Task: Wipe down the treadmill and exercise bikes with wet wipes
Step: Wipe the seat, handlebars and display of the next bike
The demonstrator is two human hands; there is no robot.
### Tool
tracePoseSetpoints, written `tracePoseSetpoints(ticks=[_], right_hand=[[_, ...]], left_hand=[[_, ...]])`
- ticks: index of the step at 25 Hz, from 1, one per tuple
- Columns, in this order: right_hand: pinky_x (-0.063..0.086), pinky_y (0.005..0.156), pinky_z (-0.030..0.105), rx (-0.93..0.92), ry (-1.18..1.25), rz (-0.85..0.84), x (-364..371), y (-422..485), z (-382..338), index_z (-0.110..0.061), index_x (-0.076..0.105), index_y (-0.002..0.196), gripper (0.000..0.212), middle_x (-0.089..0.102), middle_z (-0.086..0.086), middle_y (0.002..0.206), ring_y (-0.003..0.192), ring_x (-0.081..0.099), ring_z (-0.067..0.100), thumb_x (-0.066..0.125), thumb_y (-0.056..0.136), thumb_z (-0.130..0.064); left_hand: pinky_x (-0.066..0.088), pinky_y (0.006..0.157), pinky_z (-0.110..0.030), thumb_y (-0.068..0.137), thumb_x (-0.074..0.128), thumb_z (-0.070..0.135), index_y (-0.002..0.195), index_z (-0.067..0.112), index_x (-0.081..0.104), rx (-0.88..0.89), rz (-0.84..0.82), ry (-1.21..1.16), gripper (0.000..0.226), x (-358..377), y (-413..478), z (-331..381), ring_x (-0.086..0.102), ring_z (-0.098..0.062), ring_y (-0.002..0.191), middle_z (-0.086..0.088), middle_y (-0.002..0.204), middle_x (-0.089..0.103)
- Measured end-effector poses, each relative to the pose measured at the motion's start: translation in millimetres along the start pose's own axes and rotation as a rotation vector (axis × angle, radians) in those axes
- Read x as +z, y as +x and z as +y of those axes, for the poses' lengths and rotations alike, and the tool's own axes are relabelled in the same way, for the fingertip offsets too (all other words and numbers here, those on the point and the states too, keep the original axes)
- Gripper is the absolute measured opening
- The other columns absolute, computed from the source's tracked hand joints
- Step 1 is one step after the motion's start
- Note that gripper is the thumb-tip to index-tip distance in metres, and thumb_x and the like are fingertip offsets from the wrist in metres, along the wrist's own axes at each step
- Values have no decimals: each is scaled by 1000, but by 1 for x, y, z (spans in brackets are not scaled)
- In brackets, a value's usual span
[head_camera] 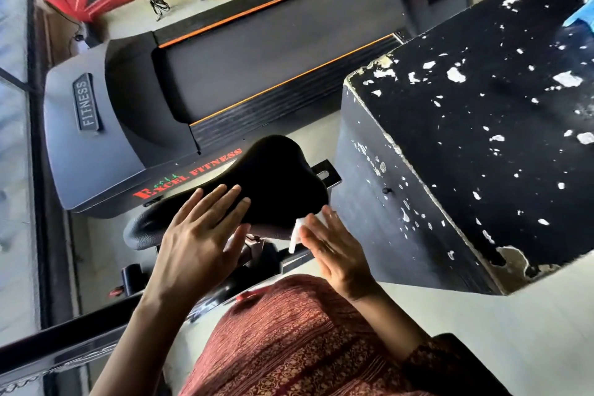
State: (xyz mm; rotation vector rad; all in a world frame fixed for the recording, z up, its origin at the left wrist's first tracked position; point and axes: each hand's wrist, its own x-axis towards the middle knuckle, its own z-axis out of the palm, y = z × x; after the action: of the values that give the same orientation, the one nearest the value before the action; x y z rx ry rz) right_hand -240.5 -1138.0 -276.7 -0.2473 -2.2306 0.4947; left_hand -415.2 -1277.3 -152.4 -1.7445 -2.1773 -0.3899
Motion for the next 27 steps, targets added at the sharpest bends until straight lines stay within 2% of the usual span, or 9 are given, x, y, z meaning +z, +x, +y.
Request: tracePoseSetpoints(ticks=[4, 7, 8, 11, 15, 19, 22, 25, 27], right_hand=[[37, 110, 30, 540, 314, 74, -8, 27, -15, -11, 37, 145, 44, 38, 2, 149, 136, 40, 14, 37, 103, -25], [45, 88, 20, 810, 469, -73, -25, 73, -7, -11, 53, 134, 43, 67, 7, 115, 93, 62, -9, 43, 98, -32], [43, 80, 20, 850, 409, -200, -28, 90, -2, -8, 58, 129, 41, 70, 10, 103, 84, 65, -4, 45, 98, -31], [37, 83, 31, 915, 228, -466, -30, 126, 3, 1, 63, 114, 38, 67, 23, 105, 104, 58, 35, 40, 103, -27], [42, 82, 35, 863, 104, -431, -52, 103, -11, -1, 65, 115, 34, 69, 24, 99, 97, 60, 39, 46, 100, -26], [44, 92, 34, 785, 49, -304, -25, 103, -13, 6, 62, 117, 33, 66, 25, 112, 103, 64, 39, 42, 99, -14], [36, 108, 38, 535, -40, -320, 0, 120, -39, 7, 56, 126, 43, 53, 23, 134, 125, 51, 36, 35, 98, -19], [23, 117, 34, 213, 93, -461, -20, 92, -50, -3, 48, 137, 44, 43, 9, 146, 139, 35, 23, 35, 100, -23], [20, 118, 30, 224, 116, -462, -34, 77, -34, -7, 43, 141, 45, 37, 4, 150, 143, 28, 19, 36, 101, -24]], left_hand=[[51, 91, -53, 89, 60, 30, 110, 5, 72, -3, -2, -22, 35, 4, 4, 2, 63, -32, 111, -14, 120, 66], [50, 92, -52, 89, 60, 34, 111, 6, 71, -7, -14, -21, 38, 7, 7, 3, 62, -32, 113, -14, 120, 65], [50, 93, -52, 89, 59, 35, 111, 6, 71, -7, -19, -21, 39, 7, 9, 4, 62, -32, 113, -15, 121, 65], [49, 94, -51, 89, 57, 37, 112, 6, 71, -11, -39, -21, 41, 9, 15, 6, 62, -32, 113, -15, 121, 65], [48, 96, -49, 90, 56, 38, 112, 7, 71, -21, -46, -24, 41, 8, 14, 6, 62, -31, 113, -13, 121, 65], [50, 93, -48, 89, 58, 37, 110, 7, 72, -9, -44, -18, 39, 5, 14, 2, 63, -30, 111, -13, 119, 66], [52, 90, -49, 89, 61, 33, 108, 6, 73, -16, -25, -5, 36, -2, 10, -6, 64, -31, 109, -14, 117, 67], [52, 89, -52, 89, 63, 29, 108, 4, 72, -32, -10, -28, 33, -8, 2, -13, 64, -32, 110, -14, 118, 67], [51, 90, -52, 89, 62, 29, 108, 5, 72, -46, -3, -17, 33, -10, 0, -14, 64, -31, 109, -13, 118, 67]])
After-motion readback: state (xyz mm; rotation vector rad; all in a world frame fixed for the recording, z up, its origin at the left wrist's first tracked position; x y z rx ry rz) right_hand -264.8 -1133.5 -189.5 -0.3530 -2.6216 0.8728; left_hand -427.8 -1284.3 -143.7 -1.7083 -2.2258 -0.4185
